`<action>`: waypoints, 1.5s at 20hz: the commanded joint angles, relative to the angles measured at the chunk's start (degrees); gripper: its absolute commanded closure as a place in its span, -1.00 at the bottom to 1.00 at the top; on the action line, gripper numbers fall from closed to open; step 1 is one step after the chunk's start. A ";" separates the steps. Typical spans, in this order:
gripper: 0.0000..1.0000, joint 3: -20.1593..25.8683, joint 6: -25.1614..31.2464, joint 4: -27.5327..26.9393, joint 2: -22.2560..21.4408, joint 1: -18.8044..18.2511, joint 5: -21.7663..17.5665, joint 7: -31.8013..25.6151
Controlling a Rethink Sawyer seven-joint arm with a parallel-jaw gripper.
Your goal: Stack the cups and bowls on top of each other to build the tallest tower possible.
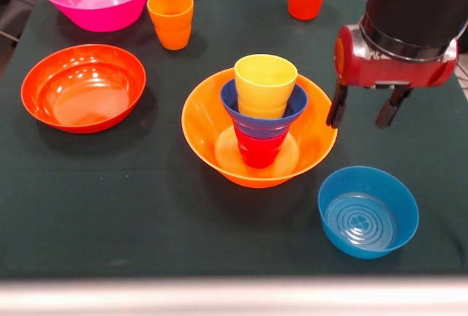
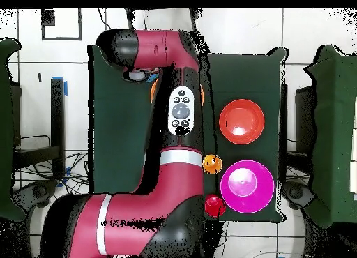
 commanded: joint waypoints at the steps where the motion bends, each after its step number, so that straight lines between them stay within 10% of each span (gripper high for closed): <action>1: -1.00 4.40 5.08 -5.84 8.11 1.16 -4.55 -7.00; 12: -1.00 4.06 6.28 -16.29 15.85 1.51 -3.30 -6.27; 30: -1.00 2.60 3.22 -12.67 13.41 0.55 -3.64 -10.83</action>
